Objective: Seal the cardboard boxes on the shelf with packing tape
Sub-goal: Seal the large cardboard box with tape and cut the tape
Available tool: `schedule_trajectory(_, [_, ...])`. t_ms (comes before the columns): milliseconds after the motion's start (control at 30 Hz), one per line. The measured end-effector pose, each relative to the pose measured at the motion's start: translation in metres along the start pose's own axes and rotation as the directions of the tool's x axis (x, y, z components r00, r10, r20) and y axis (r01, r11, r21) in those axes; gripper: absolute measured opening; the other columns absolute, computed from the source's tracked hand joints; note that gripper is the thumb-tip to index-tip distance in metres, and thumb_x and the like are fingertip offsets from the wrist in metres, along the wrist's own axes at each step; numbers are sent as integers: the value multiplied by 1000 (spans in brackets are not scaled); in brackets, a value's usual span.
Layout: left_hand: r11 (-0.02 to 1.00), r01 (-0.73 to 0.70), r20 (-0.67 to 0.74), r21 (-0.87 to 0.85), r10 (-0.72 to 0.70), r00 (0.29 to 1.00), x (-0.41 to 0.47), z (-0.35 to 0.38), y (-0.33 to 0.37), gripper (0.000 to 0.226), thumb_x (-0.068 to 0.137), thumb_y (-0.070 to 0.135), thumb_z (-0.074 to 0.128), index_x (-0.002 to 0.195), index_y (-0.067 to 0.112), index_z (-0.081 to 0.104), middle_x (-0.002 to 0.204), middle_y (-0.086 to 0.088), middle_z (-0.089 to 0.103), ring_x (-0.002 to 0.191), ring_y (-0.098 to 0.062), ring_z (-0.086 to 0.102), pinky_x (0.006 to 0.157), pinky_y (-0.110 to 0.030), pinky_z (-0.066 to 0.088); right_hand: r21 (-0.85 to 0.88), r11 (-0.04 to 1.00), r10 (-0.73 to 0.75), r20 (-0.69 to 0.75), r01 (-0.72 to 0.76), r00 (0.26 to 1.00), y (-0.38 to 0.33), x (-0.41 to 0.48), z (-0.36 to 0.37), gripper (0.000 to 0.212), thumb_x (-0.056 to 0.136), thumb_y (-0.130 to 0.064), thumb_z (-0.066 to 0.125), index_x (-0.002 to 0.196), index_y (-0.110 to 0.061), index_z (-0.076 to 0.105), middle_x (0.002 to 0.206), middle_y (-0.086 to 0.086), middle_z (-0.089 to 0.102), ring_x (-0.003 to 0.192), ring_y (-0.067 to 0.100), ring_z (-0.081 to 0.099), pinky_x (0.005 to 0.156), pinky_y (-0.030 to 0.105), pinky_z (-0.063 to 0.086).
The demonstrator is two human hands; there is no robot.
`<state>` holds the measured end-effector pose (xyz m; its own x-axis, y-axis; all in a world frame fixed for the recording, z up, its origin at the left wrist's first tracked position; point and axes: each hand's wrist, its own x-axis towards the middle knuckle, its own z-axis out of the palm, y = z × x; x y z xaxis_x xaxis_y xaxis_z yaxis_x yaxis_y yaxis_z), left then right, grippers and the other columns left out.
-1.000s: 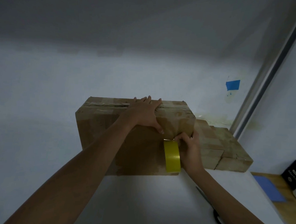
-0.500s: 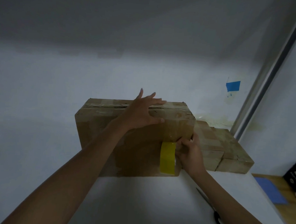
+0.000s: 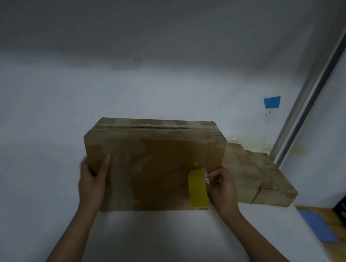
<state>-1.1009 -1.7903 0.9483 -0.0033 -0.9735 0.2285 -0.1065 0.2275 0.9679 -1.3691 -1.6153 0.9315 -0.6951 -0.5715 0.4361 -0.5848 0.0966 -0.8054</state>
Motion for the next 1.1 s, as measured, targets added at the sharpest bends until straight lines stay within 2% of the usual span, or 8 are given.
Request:
schedule_trajectory(100, [995,97,76,24,-99,992,-6,-2,-37,92,70,92,45,138,30,48,132,2,59,122,-24,56,107,-51,43,123,983,139,-9,-137,990,-3,-9,3,62,68,-6,86,103,-24,38,100,-6,58,90,9,63,68,20,51])
schedule_trajectory(200, [985,175,105,12,-175,979,-11,-2,-46,94,67,96,40,132,30,53,127,3,61,119,-23,57,106,-51,43,190,966,167,58,-175,984,-6,-13,4,77,73,-3,82,125,-20,29,110,-12,57,98,1,61,83,22,54])
schedule_trajectory(367, [978,209,74,21,-210,975,-9,-3,-35,104,65,99,36,136,26,52,129,-2,61,119,-28,57,105,-56,44,133,954,253,115,-267,961,-25,-9,-2,68,80,-18,78,136,-14,38,102,-19,56,89,-1,58,74,25,51])
schedule_trajectory(533, [961,168,3,221,-172,985,-10,-12,-12,95,81,89,23,131,14,53,128,-14,60,116,-41,55,102,-56,40,71,950,289,173,-305,941,-42,-11,-10,63,84,-9,68,138,-15,36,100,-9,58,82,2,56,62,23,44])
schedule_trajectory(733, [808,109,7,579,-139,990,2,-36,5,84,85,82,14,102,12,58,92,-9,59,79,-31,55,82,-44,42,199,864,422,212,-462,881,-59,2,-16,56,92,-8,49,144,-11,28,102,-3,54,103,24,56,91,45,50])
schedule_trajectory(933, [673,98,1,734,-145,989,6,-42,7,90,82,85,9,89,12,61,77,-8,59,67,-27,56,64,-35,38,419,740,498,186,-527,847,-64,9,-4,34,97,-2,42,130,-12,37,108,7,51,89,17,53,68,25,44])
schedule_trajectory(1033, [654,88,-1,752,-133,991,8,-37,2,89,84,84,12,93,10,61,81,-8,59,71,-28,57,67,-35,38,431,721,500,220,-543,838,-55,10,19,17,92,-36,52,107,-30,59,120,12,58,107,27,56,83,35,47])
schedule_trajectory(1100, [680,113,-19,724,-144,989,8,-29,-1,83,87,80,20,100,9,59,86,-9,59,75,-29,55,70,-36,38,404,689,554,243,-602,796,-17,18,36,59,65,-78,60,114,-45,61,124,3,61,118,30,55,98,52,43])
